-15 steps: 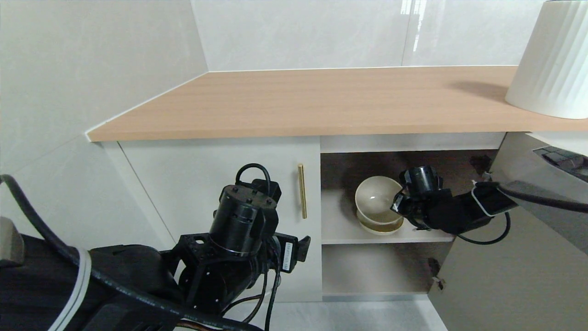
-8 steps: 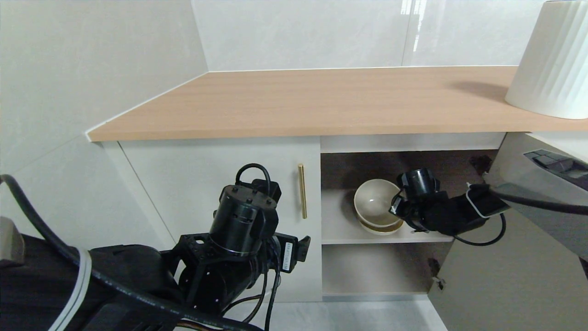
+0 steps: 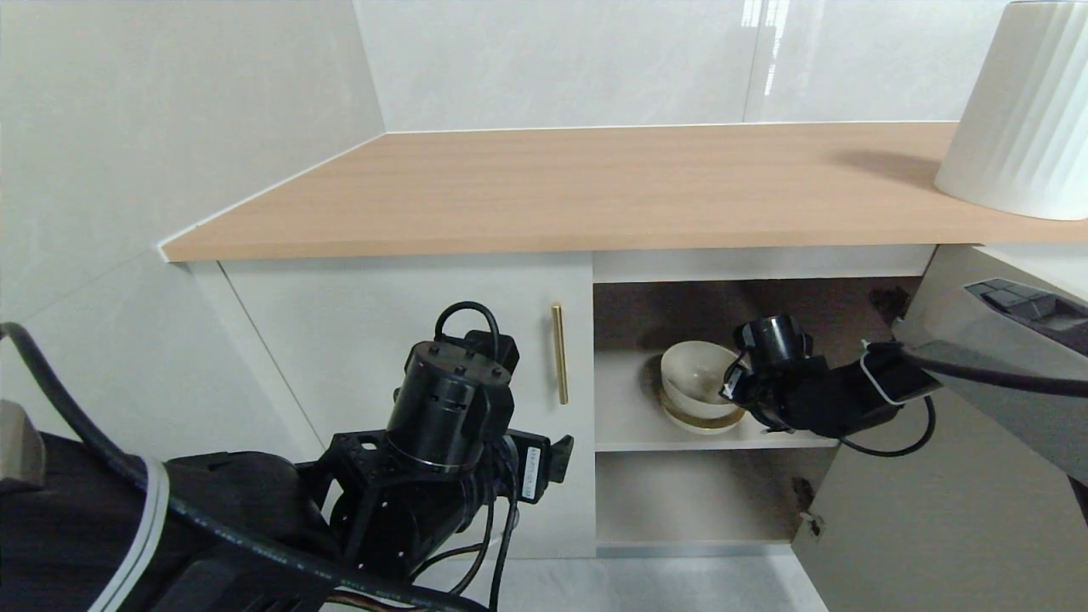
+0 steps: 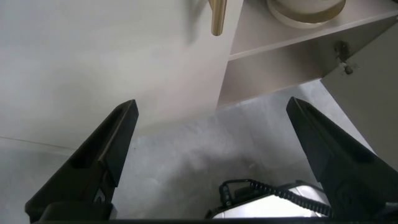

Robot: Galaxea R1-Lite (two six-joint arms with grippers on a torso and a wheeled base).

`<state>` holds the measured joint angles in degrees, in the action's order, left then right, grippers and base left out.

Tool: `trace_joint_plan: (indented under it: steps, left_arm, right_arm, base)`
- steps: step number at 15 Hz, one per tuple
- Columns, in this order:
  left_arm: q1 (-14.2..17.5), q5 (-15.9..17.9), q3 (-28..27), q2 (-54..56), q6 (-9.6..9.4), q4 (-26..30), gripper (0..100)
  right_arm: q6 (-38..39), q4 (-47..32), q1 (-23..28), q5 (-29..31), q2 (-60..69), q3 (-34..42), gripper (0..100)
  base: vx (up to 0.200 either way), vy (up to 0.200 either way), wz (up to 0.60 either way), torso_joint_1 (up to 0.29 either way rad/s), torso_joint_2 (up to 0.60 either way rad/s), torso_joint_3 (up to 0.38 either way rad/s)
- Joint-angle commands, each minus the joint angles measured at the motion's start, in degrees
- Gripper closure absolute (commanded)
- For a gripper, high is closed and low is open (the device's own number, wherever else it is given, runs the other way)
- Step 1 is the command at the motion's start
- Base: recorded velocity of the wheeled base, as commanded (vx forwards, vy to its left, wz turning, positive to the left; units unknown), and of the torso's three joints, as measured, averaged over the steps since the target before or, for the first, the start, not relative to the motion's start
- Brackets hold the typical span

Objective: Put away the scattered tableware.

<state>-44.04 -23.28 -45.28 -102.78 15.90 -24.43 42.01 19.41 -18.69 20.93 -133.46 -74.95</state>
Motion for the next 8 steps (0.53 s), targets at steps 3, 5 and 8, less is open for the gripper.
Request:
trace_joint_plan:
  steps: [3,5,8]
  left_arm:
    - [0.63,-0.01,-0.08,0.03,0.1,-0.09,0]
    - [1.51,0.43,-0.34,2.06,1.77,-1.06,0]
    - [5.02,2.28,-1.39,7.15,5.64,0.61,0]
  right_arm:
    - [0.0,0.02,-0.03,-0.19,0.57,0.15,0]
    - [-0.08,-2.18,-0.38,-1.86,4.53,2.44,0]
    - [-0.44,-7.37,-1.97,-7.66,14.63,7.8,0]
  base:
    - [0.0,0.0,0.0,0.0,0.0,0.0]
    - [0.0,0.0,0.0,0.0,0.0,0.0]
    - [0.0,0.0,0.0,0.0,0.0,0.0]
